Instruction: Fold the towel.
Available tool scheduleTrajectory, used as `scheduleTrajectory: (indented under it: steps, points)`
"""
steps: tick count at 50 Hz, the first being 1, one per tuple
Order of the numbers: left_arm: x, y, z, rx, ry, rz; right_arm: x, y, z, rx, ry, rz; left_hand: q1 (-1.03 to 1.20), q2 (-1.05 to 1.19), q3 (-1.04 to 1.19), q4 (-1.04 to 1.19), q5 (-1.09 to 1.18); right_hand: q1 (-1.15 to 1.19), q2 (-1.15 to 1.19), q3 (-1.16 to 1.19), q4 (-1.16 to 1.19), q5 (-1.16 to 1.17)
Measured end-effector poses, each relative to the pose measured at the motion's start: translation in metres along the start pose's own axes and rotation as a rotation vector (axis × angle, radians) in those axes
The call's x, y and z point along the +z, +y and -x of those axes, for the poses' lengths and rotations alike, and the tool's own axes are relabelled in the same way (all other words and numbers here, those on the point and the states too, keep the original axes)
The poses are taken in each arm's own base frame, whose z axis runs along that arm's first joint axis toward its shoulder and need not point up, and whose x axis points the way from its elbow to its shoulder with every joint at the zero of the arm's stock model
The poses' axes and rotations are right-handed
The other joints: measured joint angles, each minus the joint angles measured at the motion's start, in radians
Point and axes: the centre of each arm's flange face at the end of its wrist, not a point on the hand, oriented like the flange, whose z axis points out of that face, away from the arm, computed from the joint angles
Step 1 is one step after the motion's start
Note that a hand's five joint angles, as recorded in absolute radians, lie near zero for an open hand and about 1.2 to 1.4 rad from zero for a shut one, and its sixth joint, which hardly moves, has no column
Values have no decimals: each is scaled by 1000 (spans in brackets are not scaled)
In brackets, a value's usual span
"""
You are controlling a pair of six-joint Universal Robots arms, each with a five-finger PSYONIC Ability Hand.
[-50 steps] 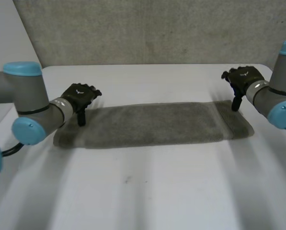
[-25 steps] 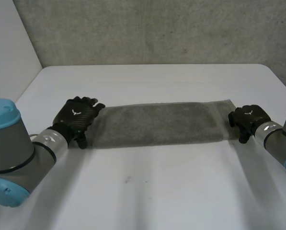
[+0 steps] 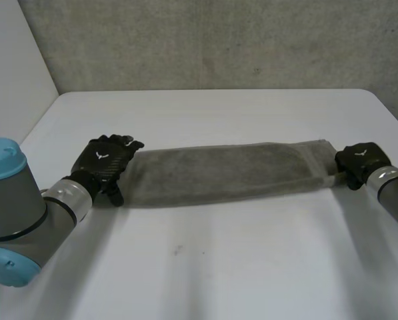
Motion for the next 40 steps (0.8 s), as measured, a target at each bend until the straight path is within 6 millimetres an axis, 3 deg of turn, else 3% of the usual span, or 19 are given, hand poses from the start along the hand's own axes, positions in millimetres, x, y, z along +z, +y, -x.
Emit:
scheduleTrajectory:
  steps: [6, 7, 9, 17, 20, 23, 24, 26, 28, 29, 30, 31, 32, 33, 34, 37, 38, 40]
  points:
    - [0, 0, 0, -4, 0, 1, -1, -1, -32, 12, 76, -6, 0, 0, 0, 0, 0, 7, 3, 6, 7, 6]
    - [-1, 0, 0, -7, 0, 0, -1, 0, -49, 16, 113, -3, 0, 0, 0, 0, 0, 9, 3, 7, 7, 7]
    - [-1, 0, 0, -8, 0, 0, -1, 2, -58, 18, 133, 1, 0, 0, 0, 0, 0, 9, 3, 7, 8, 7]
    - [-1, 2, 1, -19, -3, 7, -5, 5, -138, -24, 276, 56, 0, 0, 0, 0, 0, 12, 4, 8, 8, 10]
    - [-2, 2, 1, -21, -5, 10, -6, -13, -144, -35, 286, 23, 0, 0, 0, 0, 0, 12, 7, 7, 8, 10]
    - [-2, 2, 2, -21, -7, 9, -6, -41, -133, -34, 264, -46, 0, 0, 0, 0, 0, 13, 7, 8, 8, 10]
    - [-3, 1, 3, -20, -10, 6, -8, -68, -112, -29, 223, -118, 0, 0, 0, 0, 0, 13, 8, 9, 8, 10]
    - [-3, 0, 3, -19, -11, 2, -10, -93, -88, -26, 174, -184, 0, 0, 0, 0, 0, 13, 8, 9, 8, 10]
    - [-3, -1, 4, -18, -13, -1, -16, -125, -44, -26, 82, -271, 0, 0, 0, 0, 0, 13, 8, 9, 8, 10]
    - [-3, -1, 4, -18, -13, -1, -16, -125, -44, -26, 82, -271, 0, 0, 0, 0, 0, 13, 8, 9, 8, 10]
    - [-4, -1, 4, -18, -13, -2, -19, -134, -27, -29, 44, -297, 0, 0, 0, 0, 0, 13, 9, 9, 8, 10]
    - [-4, -2, 4, -18, -13, -2, -27, -150, 10, -37, -34, -342, 0, 0, 0, 0, 0, 13, 9, 9, 8, 10]
    - [-4, -2, 4, -18, -14, -3, -30, -156, 26, -42, -69, -359, 0, 0, 0, 0, 0, 13, 9, 9, 8, 10]
    - [-4, -2, 4, -18, -14, -3, -41, -166, 67, -57, -161, -394, 0, 0, 0, 0, 0, 13, 9, 9, 8, 10]
    - [-4, -2, 4, -18, -14, -3, -41, -166, 67, -57, -161, -394, 0, 0, 0, 0, 0, 13, 9, 9, 8, 10]
    - [-4, -2, 3, -18, -14, -2, -62, -169, 140, -93, -323, -420, 0, 0, 0, 0, 0, 13, 9, 9, 8, 10]
    - [-4, -2, 3, -18, -13, -1, -71, -164, 168, -112, -389, -418, 0, 0, 0, 0, 0, 13, 9, 9, 9, 10]
    - [-5, -2, 3, -18, -13, 0, -83, -152, 205, -143, -474, -400, 0, 0, 0, 0, 0, -59, -51, -39, -40, -32]
